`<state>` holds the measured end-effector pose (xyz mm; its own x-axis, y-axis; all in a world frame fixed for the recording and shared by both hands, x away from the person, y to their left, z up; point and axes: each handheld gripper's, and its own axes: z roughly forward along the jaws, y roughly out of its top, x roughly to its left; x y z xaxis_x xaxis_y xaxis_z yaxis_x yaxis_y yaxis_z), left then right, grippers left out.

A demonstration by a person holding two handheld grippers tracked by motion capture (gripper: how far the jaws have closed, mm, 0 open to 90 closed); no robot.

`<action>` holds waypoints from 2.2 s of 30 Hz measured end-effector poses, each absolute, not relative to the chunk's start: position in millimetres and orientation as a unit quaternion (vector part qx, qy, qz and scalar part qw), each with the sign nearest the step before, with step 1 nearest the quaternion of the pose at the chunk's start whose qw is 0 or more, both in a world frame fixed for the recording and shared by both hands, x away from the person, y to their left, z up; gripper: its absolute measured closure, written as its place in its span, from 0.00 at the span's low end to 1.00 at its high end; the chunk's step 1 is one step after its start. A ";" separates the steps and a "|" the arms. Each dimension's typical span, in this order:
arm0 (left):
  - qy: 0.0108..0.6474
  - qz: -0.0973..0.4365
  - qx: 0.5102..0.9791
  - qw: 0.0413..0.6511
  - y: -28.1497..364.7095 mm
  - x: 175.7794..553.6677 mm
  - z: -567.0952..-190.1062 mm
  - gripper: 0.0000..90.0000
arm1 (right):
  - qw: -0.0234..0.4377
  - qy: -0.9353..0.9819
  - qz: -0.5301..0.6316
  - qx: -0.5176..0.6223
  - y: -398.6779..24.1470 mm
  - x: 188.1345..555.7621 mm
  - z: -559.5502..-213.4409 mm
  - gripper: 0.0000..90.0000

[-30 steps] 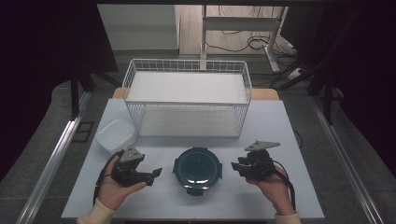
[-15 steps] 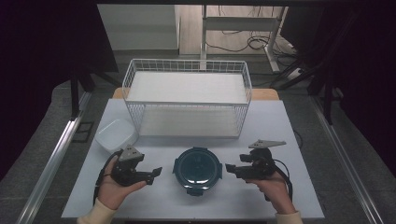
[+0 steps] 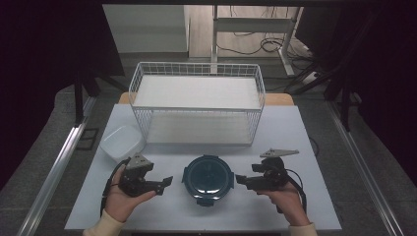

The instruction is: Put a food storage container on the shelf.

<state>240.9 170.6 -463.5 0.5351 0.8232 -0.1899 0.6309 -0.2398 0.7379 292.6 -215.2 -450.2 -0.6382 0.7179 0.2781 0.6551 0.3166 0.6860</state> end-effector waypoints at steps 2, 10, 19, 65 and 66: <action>0.468 0.114 0.779 0.402 169.5 241.2 -464.4 0.18 | 0.039 0.810 0.404 0.423 -214.0 292.4 -450.2 0.20; 0.473 0.088 0.778 0.404 161.6 245.2 -469.6 0.18 | 0.034 0.816 0.401 0.415 -206.5 290.8 -451.1 0.19; 0.491 0.008 0.754 0.436 162.1 257.0 -473.1 0.18 | 0.017 0.816 0.398 0.420 -198.7 290.6 -456.7 0.17; 0.506 -0.206 0.727 0.416 122.7 308.0 -512.9 0.13 | -0.127 0.745 0.409 0.511 -167.7 299.6 -506.0 0.16; 0.509 -0.202 0.729 0.411 122.0 307.7 -513.7 0.14 | -0.127 0.744 0.410 0.512 -168.2 299.5 -505.9 0.17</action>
